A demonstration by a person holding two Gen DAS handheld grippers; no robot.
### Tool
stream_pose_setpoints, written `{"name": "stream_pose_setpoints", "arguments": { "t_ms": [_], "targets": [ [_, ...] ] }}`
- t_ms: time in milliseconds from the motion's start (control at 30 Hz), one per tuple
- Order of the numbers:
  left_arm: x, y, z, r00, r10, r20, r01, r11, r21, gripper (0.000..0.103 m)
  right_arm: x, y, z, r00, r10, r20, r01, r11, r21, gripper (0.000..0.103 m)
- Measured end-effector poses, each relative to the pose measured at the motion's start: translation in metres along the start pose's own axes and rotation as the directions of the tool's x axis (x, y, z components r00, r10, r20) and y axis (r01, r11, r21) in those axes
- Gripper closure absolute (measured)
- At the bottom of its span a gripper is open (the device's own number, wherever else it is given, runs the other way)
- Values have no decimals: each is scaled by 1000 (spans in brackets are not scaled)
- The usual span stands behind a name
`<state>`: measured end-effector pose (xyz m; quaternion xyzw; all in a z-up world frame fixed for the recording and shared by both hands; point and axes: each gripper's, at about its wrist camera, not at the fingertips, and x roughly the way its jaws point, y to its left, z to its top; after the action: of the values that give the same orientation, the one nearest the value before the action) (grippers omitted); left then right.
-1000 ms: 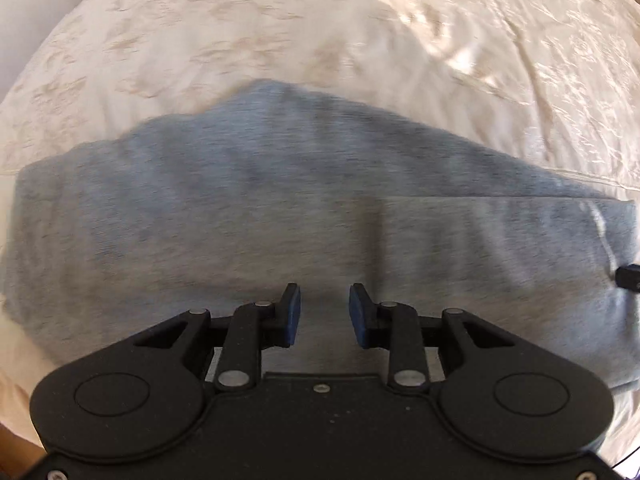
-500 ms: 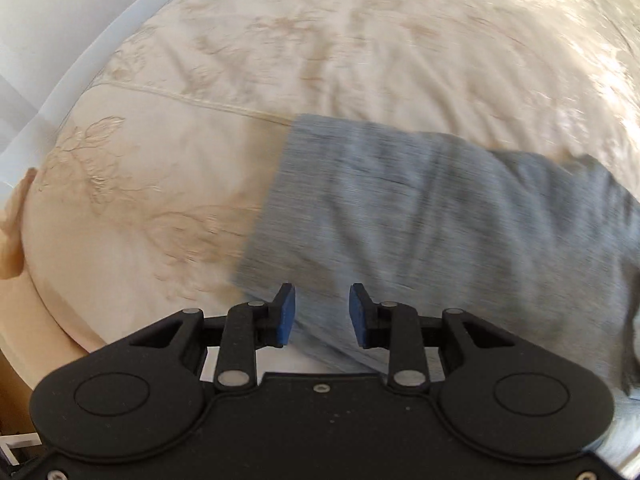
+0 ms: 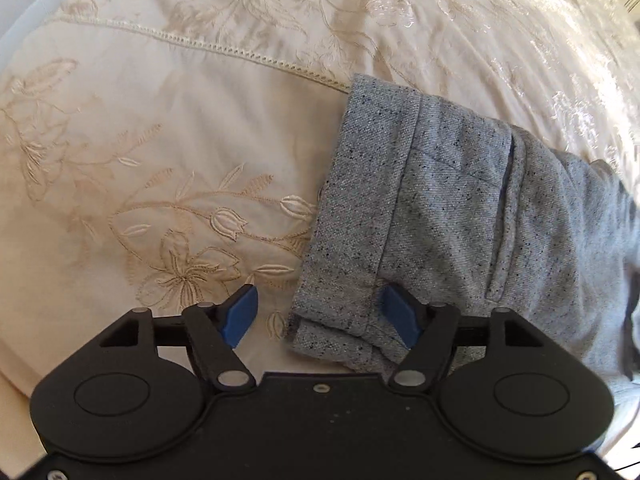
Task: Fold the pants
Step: 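Grasp the waistband with the left gripper, fold it over, release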
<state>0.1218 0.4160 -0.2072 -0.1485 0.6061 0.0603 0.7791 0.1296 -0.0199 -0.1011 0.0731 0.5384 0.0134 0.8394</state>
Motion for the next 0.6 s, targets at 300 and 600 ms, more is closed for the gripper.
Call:
{"name": "stream_pose_setpoints", "arguments": {
  "t_ms": [300,600],
  "targets": [
    [12,5,4,989,-130,-66,130,992,0,34,-5,21,-10,1000,-17,-20,17,1000,-17,78],
    [-28,-5,-2,986,-165,26,164,986,9,80,-12,25,-8,1000,6,-6,-6,999,-38,78]
  ]
}}
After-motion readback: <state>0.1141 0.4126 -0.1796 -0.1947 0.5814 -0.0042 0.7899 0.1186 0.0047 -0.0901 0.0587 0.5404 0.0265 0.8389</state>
